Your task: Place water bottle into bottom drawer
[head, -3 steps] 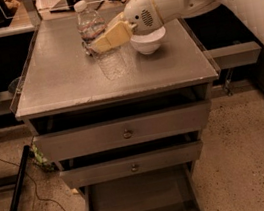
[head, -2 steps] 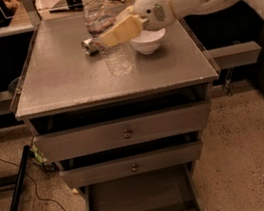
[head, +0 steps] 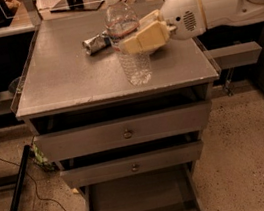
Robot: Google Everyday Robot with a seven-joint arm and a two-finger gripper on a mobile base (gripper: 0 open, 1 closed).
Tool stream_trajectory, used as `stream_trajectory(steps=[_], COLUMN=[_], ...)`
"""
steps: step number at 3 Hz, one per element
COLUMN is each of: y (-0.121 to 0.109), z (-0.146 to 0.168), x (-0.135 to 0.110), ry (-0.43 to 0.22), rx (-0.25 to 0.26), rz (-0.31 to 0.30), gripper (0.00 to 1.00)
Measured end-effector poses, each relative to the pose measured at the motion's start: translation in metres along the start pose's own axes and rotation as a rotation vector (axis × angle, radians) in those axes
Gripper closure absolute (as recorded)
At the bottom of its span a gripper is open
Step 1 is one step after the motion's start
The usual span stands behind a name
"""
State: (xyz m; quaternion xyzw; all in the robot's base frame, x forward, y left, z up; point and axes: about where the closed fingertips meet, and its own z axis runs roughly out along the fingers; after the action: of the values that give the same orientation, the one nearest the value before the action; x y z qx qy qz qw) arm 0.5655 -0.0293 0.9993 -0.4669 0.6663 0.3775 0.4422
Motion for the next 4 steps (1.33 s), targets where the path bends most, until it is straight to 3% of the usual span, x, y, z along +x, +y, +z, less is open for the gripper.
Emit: stream_trajectory(steps=[1,3,4], y=[0.045,0.038,0.041], z=[-0.034,-0.032,-0.017], x=[0.028,0.028,0.042], ry=[-0.004,-0.013,-0.016], rx=[0.023,0.034,0.045], rz=[-0.002,0.004,0.015], gripper=[1.0,1.0,1.0])
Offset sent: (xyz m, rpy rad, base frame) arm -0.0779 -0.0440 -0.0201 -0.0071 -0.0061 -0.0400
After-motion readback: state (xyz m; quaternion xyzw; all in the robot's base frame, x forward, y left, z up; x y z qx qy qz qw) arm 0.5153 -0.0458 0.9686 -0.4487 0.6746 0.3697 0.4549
